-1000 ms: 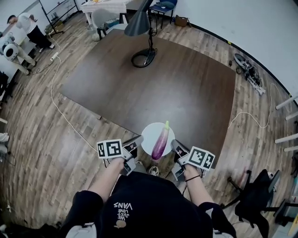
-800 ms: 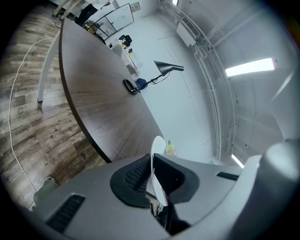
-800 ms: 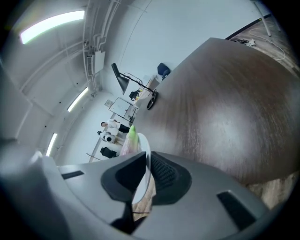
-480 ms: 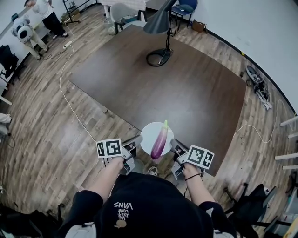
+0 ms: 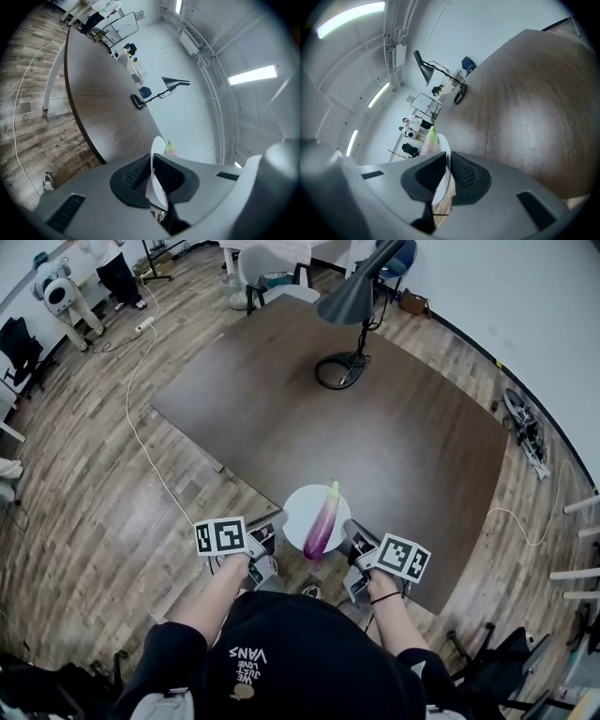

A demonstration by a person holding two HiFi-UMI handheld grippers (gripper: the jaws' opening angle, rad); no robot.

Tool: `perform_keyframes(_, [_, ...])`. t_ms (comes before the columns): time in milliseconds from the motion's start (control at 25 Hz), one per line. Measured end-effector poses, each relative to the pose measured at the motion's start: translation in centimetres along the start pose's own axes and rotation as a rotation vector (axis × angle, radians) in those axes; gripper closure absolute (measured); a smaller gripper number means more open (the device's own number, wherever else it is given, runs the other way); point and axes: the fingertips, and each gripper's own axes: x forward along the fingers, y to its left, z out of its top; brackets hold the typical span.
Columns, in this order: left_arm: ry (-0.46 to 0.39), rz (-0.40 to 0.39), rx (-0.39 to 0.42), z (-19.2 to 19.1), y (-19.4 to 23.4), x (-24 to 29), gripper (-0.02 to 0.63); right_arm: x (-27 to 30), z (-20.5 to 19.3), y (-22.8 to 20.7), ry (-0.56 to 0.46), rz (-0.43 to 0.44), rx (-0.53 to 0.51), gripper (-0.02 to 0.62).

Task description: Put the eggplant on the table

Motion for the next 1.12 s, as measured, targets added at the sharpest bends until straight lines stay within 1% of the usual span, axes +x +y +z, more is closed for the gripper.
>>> perform_keyframes(320, [0.0, -0.005, 0.011, 5.5, 2.7, -2.1, 0.58, 5.8, 0.1, 3.1, -0.015, 0.001, 0.001, 0.561])
perform_keyframes(600, [0.031, -0.012, 0.039, 9.5, 5.1, -3.2, 0.58, 9.9, -0.1, 4.8, -0.03, -0.006, 0.013, 0.561])
perform_keyframes(880, [0.019, -0.009, 0.026, 11.3, 6.7, -3.5, 0.58, 12.3, 0.2, 5.5, -0.018, -0.012, 0.001, 0.561])
perform_keyframes(1120, [-0.003, 0.005, 0.002, 13.2, 7.6, -2.2, 0.58, 14.5, 2.2, 5.3, 0.013, -0.015, -0.013, 0.561])
